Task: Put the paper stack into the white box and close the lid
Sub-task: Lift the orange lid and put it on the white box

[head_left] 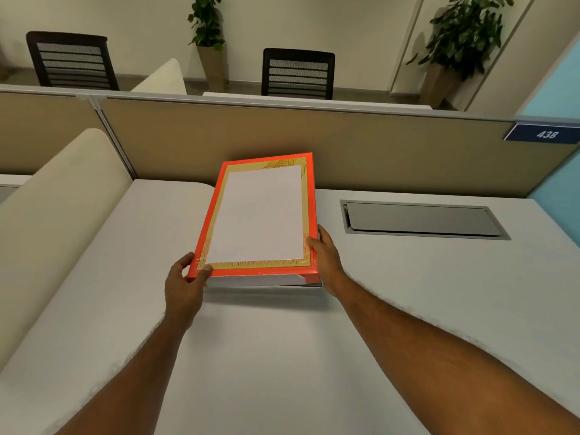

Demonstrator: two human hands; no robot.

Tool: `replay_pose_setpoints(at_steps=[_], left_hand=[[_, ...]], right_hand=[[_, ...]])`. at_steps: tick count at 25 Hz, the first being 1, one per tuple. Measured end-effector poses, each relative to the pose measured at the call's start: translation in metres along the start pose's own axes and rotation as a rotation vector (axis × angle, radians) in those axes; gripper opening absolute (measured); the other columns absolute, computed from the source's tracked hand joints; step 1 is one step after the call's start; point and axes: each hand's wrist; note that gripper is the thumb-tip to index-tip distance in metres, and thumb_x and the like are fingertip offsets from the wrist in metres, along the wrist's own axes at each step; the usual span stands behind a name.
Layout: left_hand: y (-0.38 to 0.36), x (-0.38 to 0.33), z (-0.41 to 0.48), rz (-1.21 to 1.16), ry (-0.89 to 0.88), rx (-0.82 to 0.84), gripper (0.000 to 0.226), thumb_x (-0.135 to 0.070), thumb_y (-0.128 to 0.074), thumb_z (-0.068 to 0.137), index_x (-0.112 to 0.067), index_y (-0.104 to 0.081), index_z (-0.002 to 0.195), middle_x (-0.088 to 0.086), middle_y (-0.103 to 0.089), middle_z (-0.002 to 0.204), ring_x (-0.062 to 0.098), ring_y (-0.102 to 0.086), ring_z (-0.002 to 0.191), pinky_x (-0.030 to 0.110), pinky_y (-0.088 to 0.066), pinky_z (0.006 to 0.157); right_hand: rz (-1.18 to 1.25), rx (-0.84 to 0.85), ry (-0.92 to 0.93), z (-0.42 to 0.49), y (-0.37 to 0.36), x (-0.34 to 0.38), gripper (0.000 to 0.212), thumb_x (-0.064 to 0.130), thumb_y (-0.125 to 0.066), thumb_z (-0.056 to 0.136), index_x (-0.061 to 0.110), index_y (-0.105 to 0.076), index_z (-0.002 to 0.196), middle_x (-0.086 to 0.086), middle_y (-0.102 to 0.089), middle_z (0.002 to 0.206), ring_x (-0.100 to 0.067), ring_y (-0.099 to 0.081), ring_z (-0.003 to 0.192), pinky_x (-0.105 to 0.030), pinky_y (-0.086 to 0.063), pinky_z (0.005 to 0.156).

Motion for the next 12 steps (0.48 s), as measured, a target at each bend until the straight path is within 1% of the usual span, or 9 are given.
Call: replay_pose_setpoints(at_steps=[2, 5, 8, 12], left_hand=[[0.000, 0.001, 0.000, 0.027, -0.008, 0.010, 0.054, -0.022, -0.067, 0.088, -0.017, -0.047, 0.138, 0.008, -0.053, 0.139, 0.029, -0.062, 0.108, 0.042, -0.050, 0.093], [-0.002, 0.004, 0.001, 0.059, -0.032, 0.020, 0.056, -0.025, -0.068, 0.087, -0.019, -0.047, 0.138, 0.008, -0.055, 0.137, 0.029, -0.064, 0.104, 0.045, -0.052, 0.093], [0.000, 0.005, 0.003, 0.053, -0.029, 0.027, 0.057, -0.026, -0.069, 0.086, -0.018, -0.047, 0.138, 0.006, -0.056, 0.135, 0.027, -0.064, 0.103, 0.046, -0.051, 0.094], [-0.001, 0.009, 0.006, 0.013, -0.009, 0.050, 0.052, -0.029, -0.066, 0.087, -0.015, -0.052, 0.135, 0.004, -0.063, 0.122, 0.024, -0.062, 0.101, 0.047, -0.051, 0.096]], right_hand=[[0.014, 0.014, -0.011, -0.001, 0.002, -0.009, 0.048, 0.026, -0.045, 0.101, 0.025, -0.034, 0.148, -0.004, -0.059, 0.133, -0.028, -0.068, 0.104, -0.044, -0.059, 0.087], [0.034, 0.024, -0.025, 0.001, 0.004, -0.019, 0.047, 0.025, -0.043, 0.102, 0.025, -0.034, 0.147, -0.004, -0.059, 0.131, -0.022, -0.069, 0.097, -0.035, -0.060, 0.077], [0.055, 0.025, -0.023, 0.004, 0.005, -0.024, 0.045, 0.021, -0.042, 0.102, 0.021, -0.035, 0.147, -0.008, -0.057, 0.137, -0.027, -0.066, 0.104, -0.027, -0.060, 0.072], [0.049, 0.010, -0.009, 0.007, 0.002, -0.022, 0.043, 0.021, -0.042, 0.102, 0.020, -0.037, 0.145, -0.009, -0.057, 0.136, -0.016, -0.067, 0.090, -0.021, -0.060, 0.065]])
Point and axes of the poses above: each hand's wrist, its own z-axis towards the middle knuckle, its own y-axis out of the back of the hand, x = y × z
